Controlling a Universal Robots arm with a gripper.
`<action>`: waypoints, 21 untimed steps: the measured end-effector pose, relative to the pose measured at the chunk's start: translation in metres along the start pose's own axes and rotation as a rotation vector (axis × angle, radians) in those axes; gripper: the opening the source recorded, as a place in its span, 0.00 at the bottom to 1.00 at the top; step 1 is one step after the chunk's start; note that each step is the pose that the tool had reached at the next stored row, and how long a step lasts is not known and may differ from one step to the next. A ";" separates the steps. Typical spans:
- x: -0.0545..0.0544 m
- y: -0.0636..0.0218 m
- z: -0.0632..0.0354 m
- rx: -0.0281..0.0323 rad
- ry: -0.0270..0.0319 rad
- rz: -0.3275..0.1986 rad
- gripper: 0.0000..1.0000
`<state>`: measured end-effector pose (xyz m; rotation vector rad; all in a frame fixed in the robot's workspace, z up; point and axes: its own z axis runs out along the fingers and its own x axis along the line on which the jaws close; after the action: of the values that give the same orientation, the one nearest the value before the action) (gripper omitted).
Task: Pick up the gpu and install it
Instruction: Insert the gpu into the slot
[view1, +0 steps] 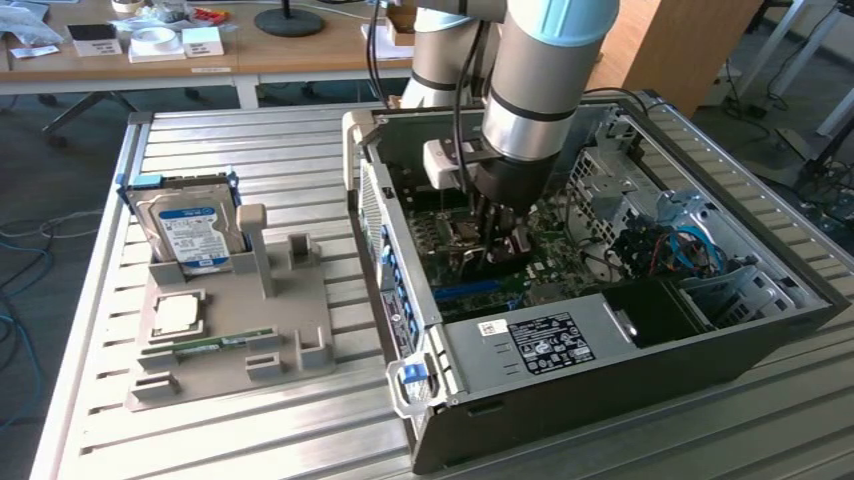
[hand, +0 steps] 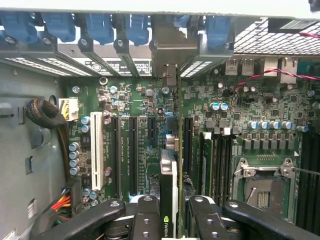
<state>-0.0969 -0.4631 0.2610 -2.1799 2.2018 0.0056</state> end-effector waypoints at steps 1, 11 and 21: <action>0.000 0.0000 0.0008 0.0000 0.0000 0.000 0.27; 0.000 0.0002 0.0070 -0.0001 0.0008 0.000 0.27; 0.000 0.0002 0.0072 0.0001 0.0006 0.001 0.27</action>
<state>-0.0969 -0.4631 0.2538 -2.1792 2.2030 0.0050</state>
